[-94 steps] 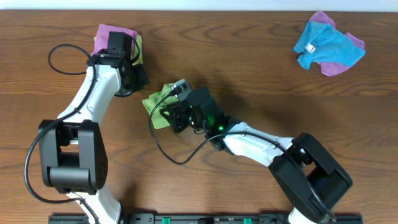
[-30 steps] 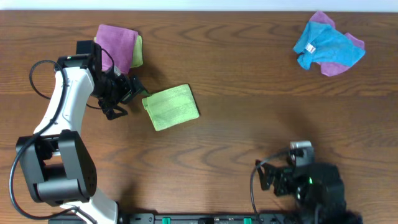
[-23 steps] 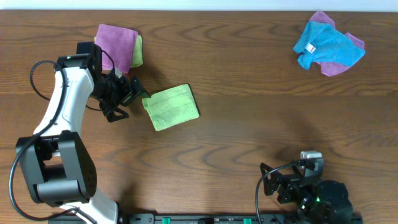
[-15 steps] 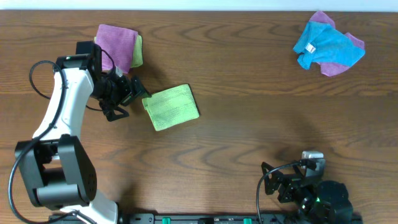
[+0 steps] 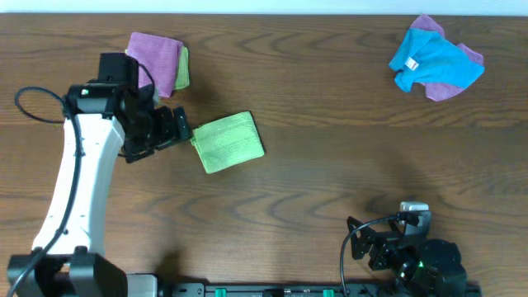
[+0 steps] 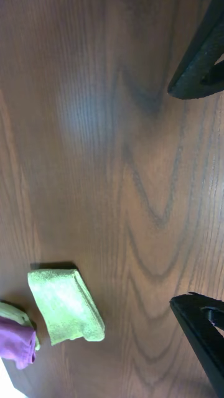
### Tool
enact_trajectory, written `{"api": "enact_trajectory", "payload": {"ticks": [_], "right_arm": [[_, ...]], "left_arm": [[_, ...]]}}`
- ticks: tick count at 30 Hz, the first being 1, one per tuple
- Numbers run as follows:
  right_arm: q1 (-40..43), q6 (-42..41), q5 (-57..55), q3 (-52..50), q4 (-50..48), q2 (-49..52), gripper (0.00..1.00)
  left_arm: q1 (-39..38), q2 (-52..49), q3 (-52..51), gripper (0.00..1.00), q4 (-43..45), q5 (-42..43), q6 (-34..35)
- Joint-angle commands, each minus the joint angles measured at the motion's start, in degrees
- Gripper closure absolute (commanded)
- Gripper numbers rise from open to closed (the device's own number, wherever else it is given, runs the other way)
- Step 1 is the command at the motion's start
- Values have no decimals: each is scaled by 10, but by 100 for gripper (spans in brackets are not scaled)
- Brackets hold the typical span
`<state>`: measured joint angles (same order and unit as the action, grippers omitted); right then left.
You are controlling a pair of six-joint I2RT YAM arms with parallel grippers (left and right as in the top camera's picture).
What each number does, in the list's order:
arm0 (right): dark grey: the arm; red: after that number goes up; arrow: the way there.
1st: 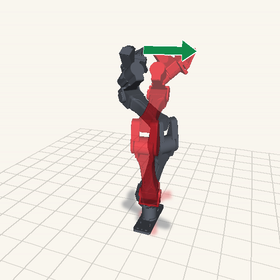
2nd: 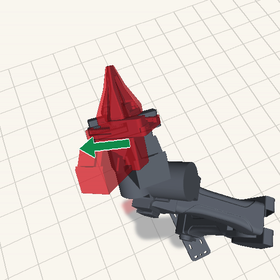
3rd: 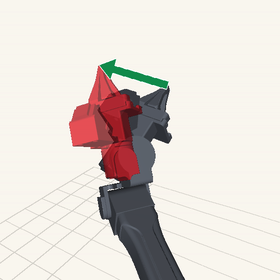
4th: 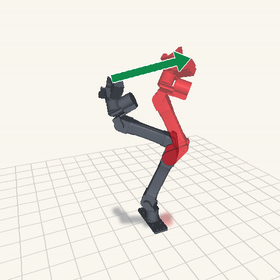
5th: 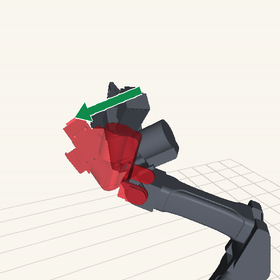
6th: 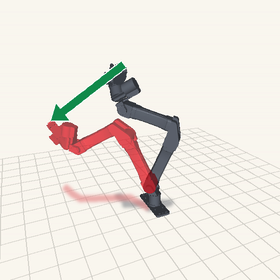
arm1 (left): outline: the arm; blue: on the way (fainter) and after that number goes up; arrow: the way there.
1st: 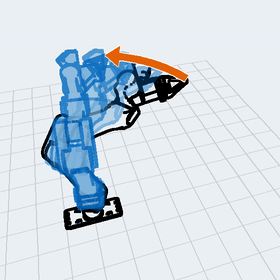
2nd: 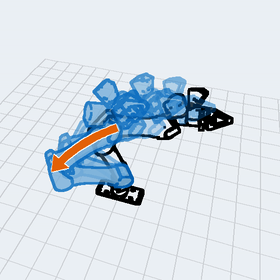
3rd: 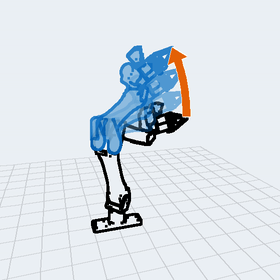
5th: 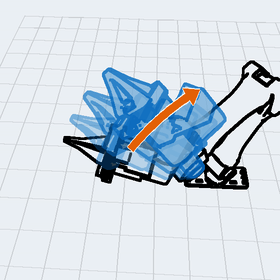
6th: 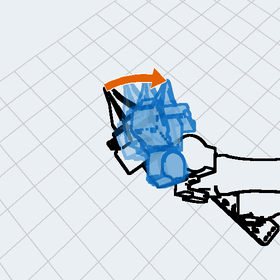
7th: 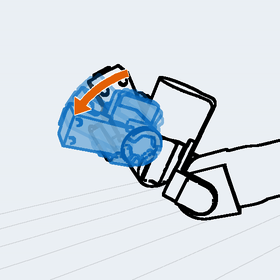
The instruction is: Fold the cloth
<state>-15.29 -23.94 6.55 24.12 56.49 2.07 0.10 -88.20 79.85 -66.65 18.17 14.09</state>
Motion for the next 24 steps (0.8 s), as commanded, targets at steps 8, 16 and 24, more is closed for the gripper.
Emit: {"api": "enact_trajectory", "payload": {"ticks": [8,16,24], "right_arm": [[6,-9,-7,-6,2,-5,1],[6,-9,-7,-6,2,-5,1],[6,-9,-7,-6,2,-5,1]], "left_arm": [[33,92,-42,5,9,3,-3],[33,178,-283,4,165,97,58],[32,168,-445,3,407,175,182]]}}
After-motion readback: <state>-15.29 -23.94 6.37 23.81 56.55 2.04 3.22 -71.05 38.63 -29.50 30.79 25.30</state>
